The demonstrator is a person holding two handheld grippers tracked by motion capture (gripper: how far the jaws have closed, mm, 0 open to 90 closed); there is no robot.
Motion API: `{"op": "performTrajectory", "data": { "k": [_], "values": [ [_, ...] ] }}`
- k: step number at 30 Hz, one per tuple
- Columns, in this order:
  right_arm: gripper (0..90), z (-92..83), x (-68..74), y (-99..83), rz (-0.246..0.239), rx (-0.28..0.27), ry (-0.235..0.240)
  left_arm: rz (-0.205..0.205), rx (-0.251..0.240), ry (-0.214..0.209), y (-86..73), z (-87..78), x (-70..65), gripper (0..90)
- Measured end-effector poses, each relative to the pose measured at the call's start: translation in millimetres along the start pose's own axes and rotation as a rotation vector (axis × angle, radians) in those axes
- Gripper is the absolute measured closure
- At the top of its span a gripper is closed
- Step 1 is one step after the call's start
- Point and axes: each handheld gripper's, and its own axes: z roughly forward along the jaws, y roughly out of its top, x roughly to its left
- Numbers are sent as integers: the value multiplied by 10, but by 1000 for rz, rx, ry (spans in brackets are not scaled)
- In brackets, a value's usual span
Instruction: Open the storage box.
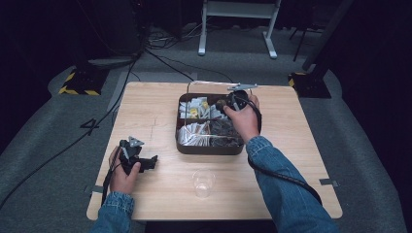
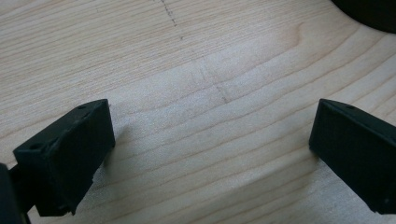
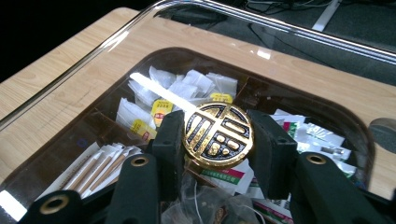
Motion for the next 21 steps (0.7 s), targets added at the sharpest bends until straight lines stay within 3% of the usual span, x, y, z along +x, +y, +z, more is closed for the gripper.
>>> {"op": "performTrajectory", "data": {
  "k": [9,21],
  "values": [
    [586,-256,-175,12,6,-29,-7,4,2,0,-2,-4,0,4],
    [586,-659,-521,-56,11,-33,-55,4,2,3,-2,-3,-1,2]
  ]
}}
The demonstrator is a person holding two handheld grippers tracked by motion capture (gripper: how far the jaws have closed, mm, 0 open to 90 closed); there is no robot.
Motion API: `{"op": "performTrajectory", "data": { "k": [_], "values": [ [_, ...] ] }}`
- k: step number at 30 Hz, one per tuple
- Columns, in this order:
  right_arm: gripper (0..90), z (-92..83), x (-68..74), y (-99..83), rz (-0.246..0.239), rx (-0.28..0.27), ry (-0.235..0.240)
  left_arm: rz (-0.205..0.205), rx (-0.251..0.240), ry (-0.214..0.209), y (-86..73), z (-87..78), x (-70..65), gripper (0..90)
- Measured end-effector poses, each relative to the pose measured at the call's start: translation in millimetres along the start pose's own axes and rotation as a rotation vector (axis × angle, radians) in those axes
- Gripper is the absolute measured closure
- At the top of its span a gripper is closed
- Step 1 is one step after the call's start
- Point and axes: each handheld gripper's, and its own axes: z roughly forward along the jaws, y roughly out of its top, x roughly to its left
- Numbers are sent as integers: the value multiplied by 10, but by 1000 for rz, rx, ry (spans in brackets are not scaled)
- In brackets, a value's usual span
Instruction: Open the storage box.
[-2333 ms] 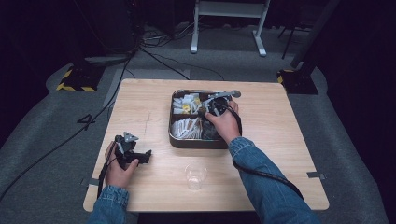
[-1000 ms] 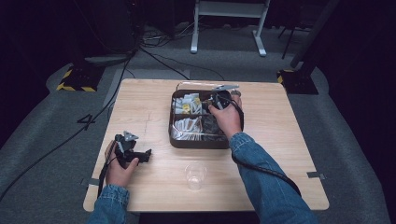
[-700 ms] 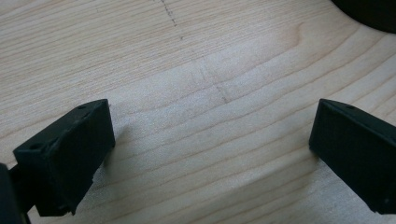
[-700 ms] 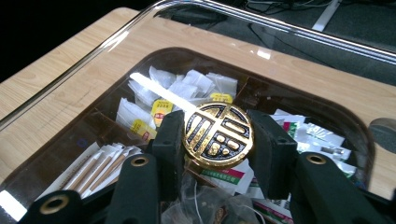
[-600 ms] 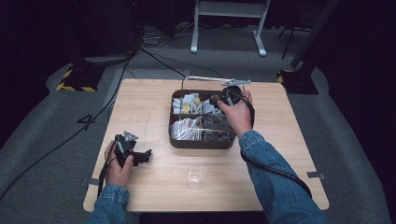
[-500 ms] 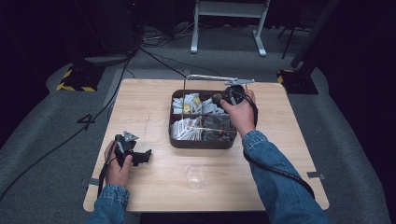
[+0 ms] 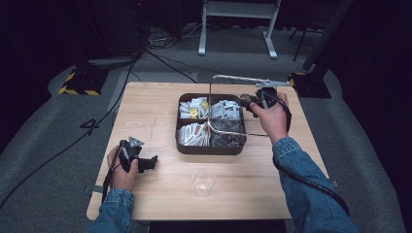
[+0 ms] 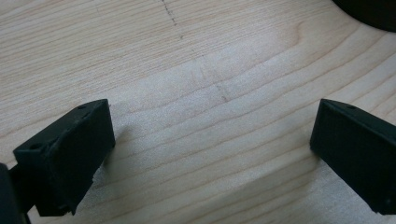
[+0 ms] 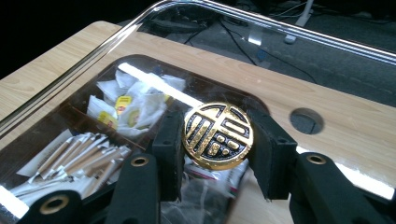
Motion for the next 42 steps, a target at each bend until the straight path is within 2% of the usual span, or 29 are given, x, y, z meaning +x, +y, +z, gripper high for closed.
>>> {"op": "performTrajectory", "data": {
  "k": [12,25,31,36,42],
  "values": [
    [586,-320,-390,-82,27,-6,-39,-2,0,2,0,0,1,2],
    [586,-521,-837,-208,26,6,-106,-1,0,1,-1,0,1,2],
    [586,-551,-1021,-325,41,6,-147,-1,0,1,-1,0,0,3],
    [586,-511,-1169,-465,52,26,-172,-1,0,1,-1,0,0,2],
    [586,-433,-1256,-618,27,36,-189,-1,0,1,-1,0,0,2]
  ]
}}
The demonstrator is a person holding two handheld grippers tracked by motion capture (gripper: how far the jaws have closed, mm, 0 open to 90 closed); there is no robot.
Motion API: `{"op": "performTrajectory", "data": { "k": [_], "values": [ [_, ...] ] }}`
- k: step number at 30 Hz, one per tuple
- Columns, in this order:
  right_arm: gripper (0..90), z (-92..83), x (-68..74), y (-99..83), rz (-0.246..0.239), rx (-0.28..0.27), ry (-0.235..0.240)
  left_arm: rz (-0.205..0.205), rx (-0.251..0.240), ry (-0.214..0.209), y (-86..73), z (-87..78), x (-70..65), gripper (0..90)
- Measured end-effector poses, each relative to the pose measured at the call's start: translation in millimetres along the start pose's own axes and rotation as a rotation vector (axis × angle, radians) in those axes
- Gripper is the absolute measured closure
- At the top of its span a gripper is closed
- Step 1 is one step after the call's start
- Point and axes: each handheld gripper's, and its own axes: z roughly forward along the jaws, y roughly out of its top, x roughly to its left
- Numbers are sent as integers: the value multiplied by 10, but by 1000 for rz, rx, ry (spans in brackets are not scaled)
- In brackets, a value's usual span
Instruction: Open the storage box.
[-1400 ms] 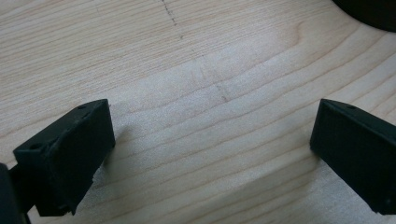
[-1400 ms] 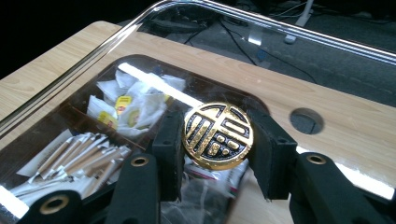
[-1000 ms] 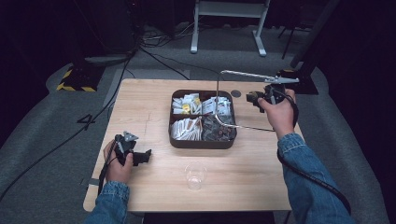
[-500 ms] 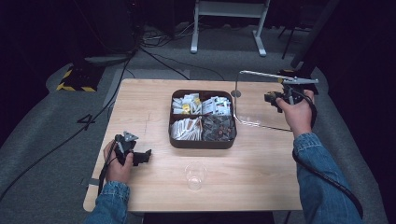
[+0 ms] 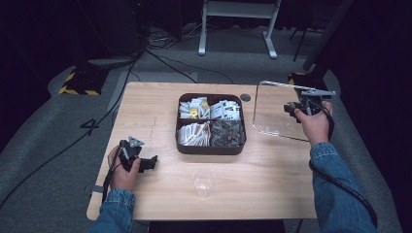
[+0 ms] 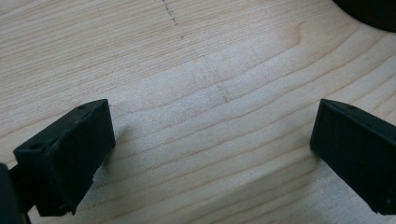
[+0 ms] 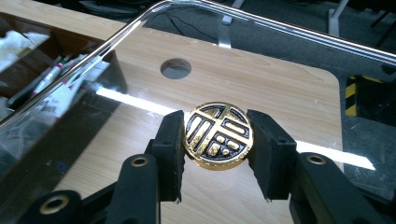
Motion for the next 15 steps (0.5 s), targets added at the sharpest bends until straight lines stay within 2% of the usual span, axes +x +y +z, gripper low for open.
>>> {"op": "performTrajectory", "data": {
  "k": [2,15],
  "values": [
    [586,36,-15,-54,-11,-3,2,0,0,0,0,0,0,2],
    [586,328,-68,-429,16,52,21,0,0,0,0,0,0,2]
  ]
}}
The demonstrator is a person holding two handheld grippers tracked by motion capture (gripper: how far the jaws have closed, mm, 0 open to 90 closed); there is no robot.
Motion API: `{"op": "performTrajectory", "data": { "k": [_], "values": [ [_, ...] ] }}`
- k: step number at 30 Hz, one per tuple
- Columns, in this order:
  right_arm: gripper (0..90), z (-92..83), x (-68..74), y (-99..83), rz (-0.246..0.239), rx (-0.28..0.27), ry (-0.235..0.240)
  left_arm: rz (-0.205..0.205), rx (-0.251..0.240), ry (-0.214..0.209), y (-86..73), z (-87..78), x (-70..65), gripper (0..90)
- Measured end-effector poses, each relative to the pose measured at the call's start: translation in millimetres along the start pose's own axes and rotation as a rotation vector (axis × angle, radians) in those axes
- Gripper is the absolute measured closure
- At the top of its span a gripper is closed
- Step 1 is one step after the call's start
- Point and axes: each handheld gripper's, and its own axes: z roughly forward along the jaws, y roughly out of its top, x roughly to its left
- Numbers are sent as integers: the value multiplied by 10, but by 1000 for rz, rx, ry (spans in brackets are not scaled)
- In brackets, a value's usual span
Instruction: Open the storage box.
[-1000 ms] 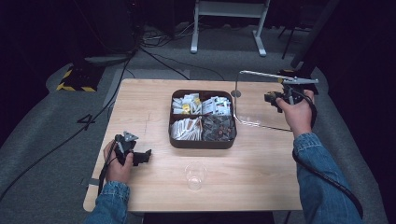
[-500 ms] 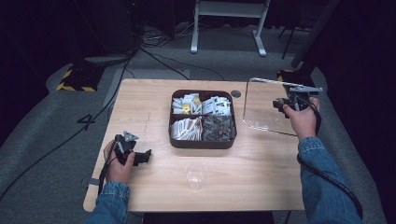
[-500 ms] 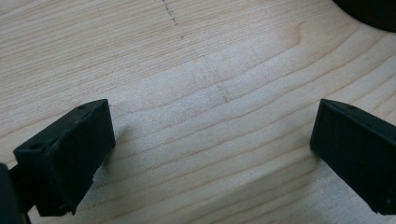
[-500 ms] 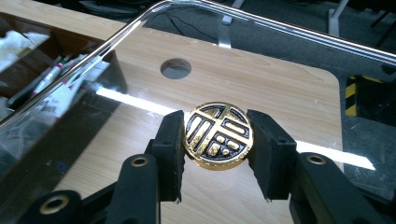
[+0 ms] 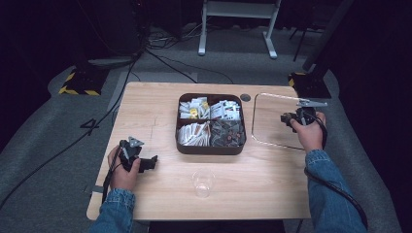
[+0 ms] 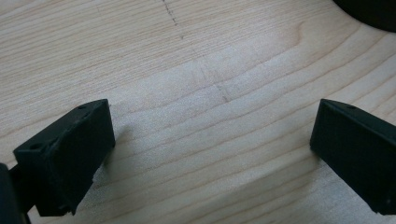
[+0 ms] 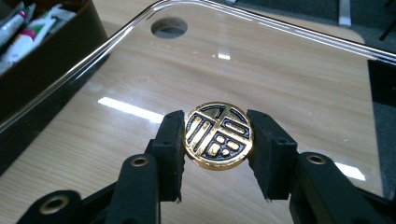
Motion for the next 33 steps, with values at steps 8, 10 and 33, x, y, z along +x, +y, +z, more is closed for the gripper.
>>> {"op": "performTrajectory", "data": {
  "k": [8,10,33],
  "values": [
    [586,94,-20,-125,16,20,-5,0,0,0,0,0,0,2],
    [586,120,-36,-161,19,28,-10,0,0,0,0,0,0,2],
    [586,301,-67,-381,52,59,5,0,0,0,0,0,0,2]
  ]
}}
